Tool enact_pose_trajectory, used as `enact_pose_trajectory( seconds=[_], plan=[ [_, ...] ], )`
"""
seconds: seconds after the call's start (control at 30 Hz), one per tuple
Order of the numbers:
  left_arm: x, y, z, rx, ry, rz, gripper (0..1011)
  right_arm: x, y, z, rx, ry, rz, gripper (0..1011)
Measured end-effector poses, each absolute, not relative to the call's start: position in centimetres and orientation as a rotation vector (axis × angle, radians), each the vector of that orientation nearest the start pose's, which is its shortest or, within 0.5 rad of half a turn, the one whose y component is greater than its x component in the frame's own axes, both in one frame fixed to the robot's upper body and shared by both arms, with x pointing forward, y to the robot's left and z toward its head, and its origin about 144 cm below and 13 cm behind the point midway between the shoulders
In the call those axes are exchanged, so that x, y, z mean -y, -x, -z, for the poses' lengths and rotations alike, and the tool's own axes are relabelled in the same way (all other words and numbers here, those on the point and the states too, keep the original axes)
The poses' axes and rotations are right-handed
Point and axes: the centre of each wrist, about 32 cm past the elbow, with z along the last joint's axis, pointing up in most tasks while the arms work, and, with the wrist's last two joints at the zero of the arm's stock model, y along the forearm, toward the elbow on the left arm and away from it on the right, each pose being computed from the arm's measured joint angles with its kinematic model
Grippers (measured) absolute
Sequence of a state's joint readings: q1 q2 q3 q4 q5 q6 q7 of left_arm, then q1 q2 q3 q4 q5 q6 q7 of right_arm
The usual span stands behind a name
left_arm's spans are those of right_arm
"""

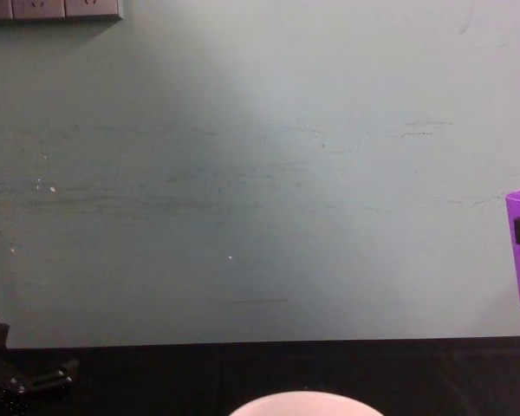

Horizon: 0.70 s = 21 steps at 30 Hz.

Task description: Pick up the cup and pour the mung beans from the cup into the bowl.

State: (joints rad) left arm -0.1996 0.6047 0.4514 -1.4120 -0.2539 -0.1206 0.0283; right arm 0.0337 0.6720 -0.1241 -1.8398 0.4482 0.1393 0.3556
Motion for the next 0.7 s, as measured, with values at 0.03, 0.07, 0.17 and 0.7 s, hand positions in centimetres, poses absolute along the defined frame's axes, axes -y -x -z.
enact_pose_trajectory(
  seconds=[0.03, 0.07, 0.17, 0.7],
  plan=[
    [-30.97, -48.86, -113.98, 0.285, -0.304, -1.248, 1000, 33.00, -45.46, -125.87, 0.183, 0.158, 0.981, 733],
    [-30.97, -48.86, -113.98, 0.285, -0.304, -1.248, 1000, 33.01, -45.46, -125.86, 0.183, 0.159, 0.981, 733],
    [-30.97, -48.86, -113.98, 0.285, -0.304, -1.248, 1000, 33.00, -45.46, -125.86, 0.183, 0.159, 0.981, 733],
    [-30.97, -48.86, -113.98, 0.285, -0.304, -1.248, 1000, 33.00, -45.46, -125.86, 0.183, 0.158, 0.981, 733]
  ],
)
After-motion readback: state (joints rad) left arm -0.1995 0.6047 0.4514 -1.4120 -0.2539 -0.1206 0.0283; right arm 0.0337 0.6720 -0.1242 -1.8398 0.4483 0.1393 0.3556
